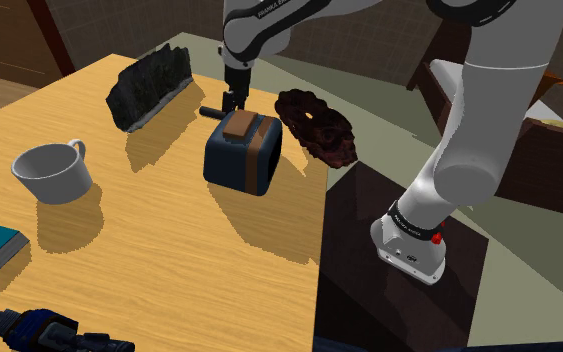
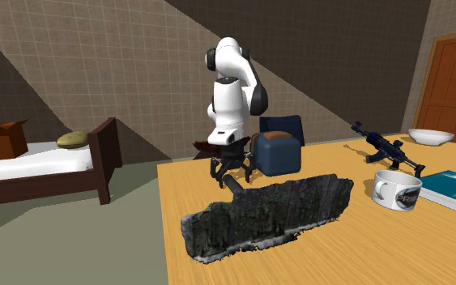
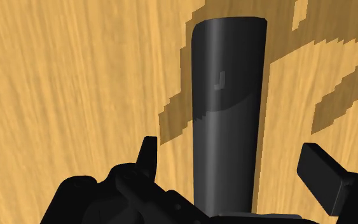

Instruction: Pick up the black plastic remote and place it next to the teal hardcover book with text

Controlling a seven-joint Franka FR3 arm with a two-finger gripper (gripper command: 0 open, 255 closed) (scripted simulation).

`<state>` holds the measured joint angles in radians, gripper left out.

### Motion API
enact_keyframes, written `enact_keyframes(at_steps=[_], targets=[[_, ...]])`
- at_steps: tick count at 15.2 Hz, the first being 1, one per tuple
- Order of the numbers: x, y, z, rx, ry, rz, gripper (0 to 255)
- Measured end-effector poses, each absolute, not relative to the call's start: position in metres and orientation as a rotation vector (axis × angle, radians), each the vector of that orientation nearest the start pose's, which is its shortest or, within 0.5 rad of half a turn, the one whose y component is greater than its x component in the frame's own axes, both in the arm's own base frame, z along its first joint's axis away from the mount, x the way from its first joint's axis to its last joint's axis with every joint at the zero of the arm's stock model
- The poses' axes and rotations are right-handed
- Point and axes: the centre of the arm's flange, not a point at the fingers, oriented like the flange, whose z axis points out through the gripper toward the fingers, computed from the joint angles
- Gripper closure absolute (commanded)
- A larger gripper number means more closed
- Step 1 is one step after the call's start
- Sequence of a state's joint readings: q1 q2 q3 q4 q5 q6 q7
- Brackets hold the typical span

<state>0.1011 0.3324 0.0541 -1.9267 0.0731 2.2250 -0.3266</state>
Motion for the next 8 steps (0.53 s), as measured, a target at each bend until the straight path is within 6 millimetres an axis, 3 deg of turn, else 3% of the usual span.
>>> enact_keyframes(at_steps=[3, 4, 8], targets=[[0.6069, 0.0958, 0.3147, -2.992, -0.659, 0.042, 0], [0.6069, 0.0958, 0.3147, -2.992, -0.659, 0.042, 255], [0.6073, 0.0946, 0.3166, -2.994, -0.657, 0.035, 255]])
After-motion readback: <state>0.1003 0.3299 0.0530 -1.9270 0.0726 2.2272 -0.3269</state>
